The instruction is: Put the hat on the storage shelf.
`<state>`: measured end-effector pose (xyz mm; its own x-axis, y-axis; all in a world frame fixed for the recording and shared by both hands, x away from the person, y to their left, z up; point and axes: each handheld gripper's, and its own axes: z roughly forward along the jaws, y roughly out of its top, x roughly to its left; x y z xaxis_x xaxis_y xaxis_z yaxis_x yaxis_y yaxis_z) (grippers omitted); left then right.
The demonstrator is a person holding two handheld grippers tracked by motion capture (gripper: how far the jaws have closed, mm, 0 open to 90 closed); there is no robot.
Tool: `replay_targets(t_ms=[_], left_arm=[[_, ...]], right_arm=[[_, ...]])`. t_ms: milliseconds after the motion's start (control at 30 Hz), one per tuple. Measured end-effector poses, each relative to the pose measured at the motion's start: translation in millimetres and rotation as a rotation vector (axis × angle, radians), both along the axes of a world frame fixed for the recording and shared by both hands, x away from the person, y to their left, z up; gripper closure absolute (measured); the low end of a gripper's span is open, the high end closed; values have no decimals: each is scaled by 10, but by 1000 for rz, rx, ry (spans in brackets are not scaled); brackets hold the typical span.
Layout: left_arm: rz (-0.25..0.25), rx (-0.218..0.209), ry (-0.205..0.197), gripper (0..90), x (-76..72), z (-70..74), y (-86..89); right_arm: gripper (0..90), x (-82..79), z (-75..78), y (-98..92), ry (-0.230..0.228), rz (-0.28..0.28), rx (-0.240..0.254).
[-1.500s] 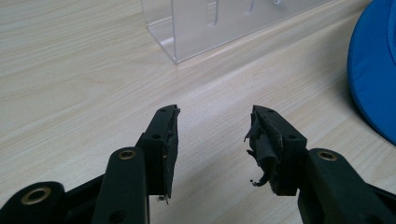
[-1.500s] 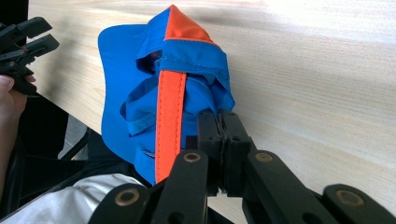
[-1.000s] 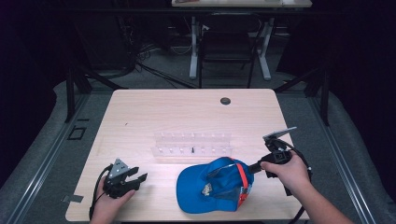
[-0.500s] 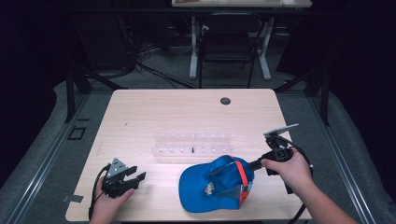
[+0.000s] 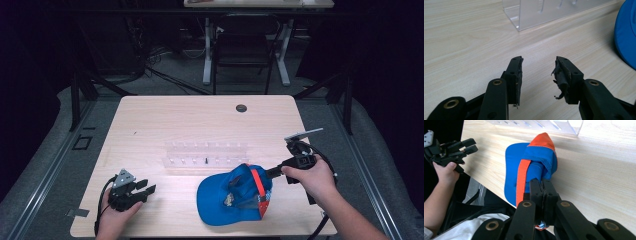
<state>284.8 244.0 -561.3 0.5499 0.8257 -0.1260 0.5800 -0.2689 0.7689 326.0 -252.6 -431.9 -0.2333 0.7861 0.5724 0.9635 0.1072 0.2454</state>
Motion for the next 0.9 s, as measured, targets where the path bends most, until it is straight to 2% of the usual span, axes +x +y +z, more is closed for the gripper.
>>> replay_targets(t_ms=[233, 267, 300, 333, 367, 533, 567, 600, 633, 700, 767, 800, 833, 900], left_arm=[[-3, -1, 0, 584, 1, 1, 0], [-2, -1, 0, 583, 0, 1, 0], [-3, -1, 0, 583, 0, 0, 1], [-4, 1, -1, 582, 1, 1, 2], [-3, 1, -1, 582, 1, 0, 1], [-3, -1, 0, 580, -1, -2, -3], [-3, 1, 0, 580, -1, -2, -1], [-3, 2, 0, 580, 0, -2, -2], [-2, 2, 0, 579, 0, -3, -2], [-2, 3, -1, 578, 0, -3, -3], [-3, 5, 0, 576, -1, -1, -2], [-3, 5, 0, 575, 0, -1, -2], [-2, 5, 0, 575, 0, -1, -2], [-2, 5, 0, 575, -1, -1, -2]], right_arm=[[892, 6, 79, 1, 20, 9, 11], [892, 7, 91, 6, 25, 4, 27], [892, 19, 110, -8, 34, 38, 25], [891, 5, 117, 22, 28, -1, 33], [892, 9, 138, 23, 32, 1, 51], [892, 12, 185, 31, 24, 9, 83], [892, 24, 198, 11, 30, 43, 84], [892, 11, 210, 37, 28, 10, 95], [892, 8, 235, 47, 26, 9, 106], [892, 13, 247, 37, 30, 27, 99], [892, 14, 272, 42, 29, 33, 113], [892, 8, 282, 56, 26, 17, 122], [892, 17, 313, 46, 26, 43, 139], [892, 11, 353, 51, 27, 34, 155]])
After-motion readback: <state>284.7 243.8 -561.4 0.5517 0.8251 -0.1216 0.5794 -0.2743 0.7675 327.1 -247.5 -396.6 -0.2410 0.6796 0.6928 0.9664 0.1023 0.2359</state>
